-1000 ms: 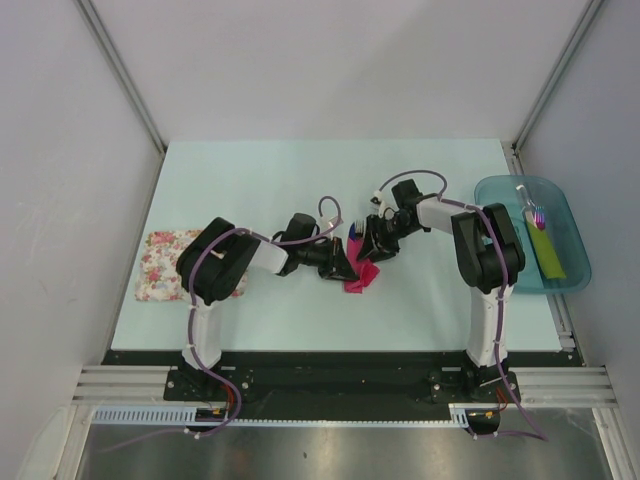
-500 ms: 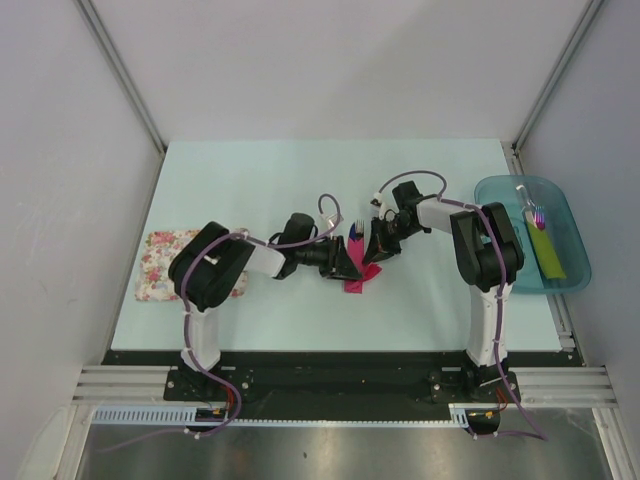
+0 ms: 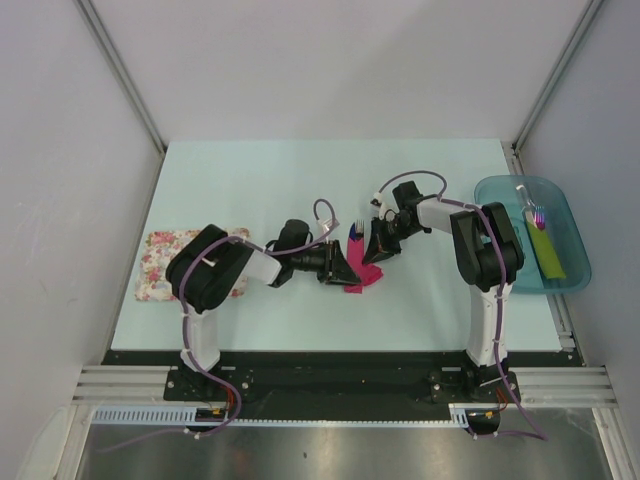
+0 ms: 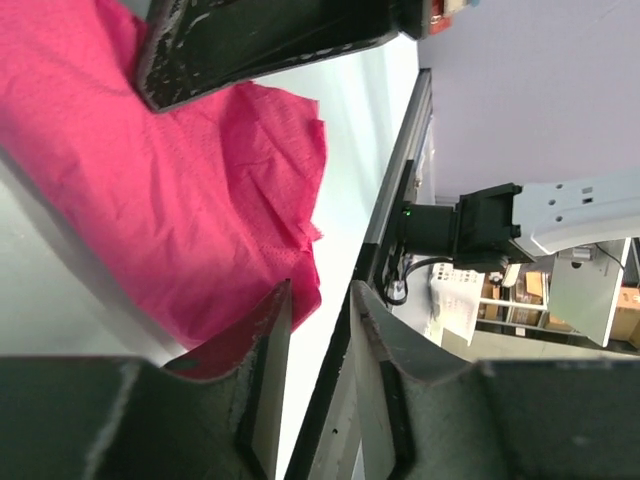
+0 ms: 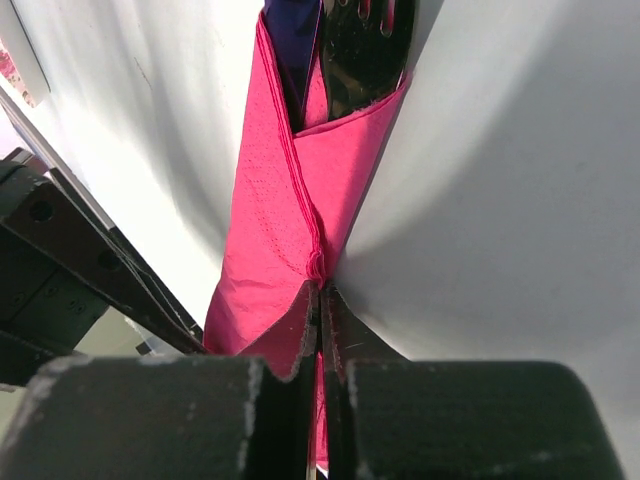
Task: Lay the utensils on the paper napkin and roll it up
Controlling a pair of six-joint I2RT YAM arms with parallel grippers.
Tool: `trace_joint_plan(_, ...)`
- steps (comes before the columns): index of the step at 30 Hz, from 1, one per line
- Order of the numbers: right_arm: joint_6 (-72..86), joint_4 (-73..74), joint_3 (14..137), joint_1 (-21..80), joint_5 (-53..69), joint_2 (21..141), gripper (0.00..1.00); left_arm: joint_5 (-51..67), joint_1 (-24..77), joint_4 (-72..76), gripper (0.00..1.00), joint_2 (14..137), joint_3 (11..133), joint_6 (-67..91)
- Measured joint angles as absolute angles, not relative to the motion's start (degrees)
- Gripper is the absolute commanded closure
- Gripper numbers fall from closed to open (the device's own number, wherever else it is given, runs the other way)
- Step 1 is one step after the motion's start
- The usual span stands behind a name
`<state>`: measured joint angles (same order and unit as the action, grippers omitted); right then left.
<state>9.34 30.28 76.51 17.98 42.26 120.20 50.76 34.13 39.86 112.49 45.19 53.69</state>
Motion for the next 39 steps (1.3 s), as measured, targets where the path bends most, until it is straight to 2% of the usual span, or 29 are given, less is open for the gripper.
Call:
trace_joint_plan(11, 9.41, 30.13, 76.49, 17.85, 42.48, 120.22, 1.0, 51.27, 34.2, 29.74, 0.8, 116.75, 49.1, 47.31)
trace_joint_plan(15, 9.78, 30.15, 76.51, 17.65, 42.52, 120.22, 0.86, 51.48, 34.24, 27.16, 0.83, 117.08, 50.3, 45.45)
trace_joint_plan(16, 9.93, 30.17, 76.51, 17.63, 42.57, 120.22, 0.75, 51.48, 34.26, 26.52, 0.84, 117.12, 50.52, 45.06)
trace_joint_plan(17, 10.11, 30.2, 76.53, 17.61, 42.7, 120.11, 0.7, 51.51, 34.28, 26.0, 0.85, 117.16, 50.76, 44.82)
trace_joint_plan(26, 9.91, 31.62, 77.73, 15.99, 40.1, 115.57, 0.46, 51.64, 34.3, 23.7, 0.87, 117.4, 51.79, 43.33)
trace_joint_plan(31, 9.52, 31.42, 79.02, 16.49, 39.27, 113.91, 0.46, 51.7, 34.39, 23.0, 0.87, 117.51, 52.21, 42.83)
trace_joint_plan(39, 9.34, 30.37, 79.99, 17.1, 38.3, 117.84, 0.53, 51.72, 34.41, 22.96, 0.87, 117.54, 52.25, 42.39)
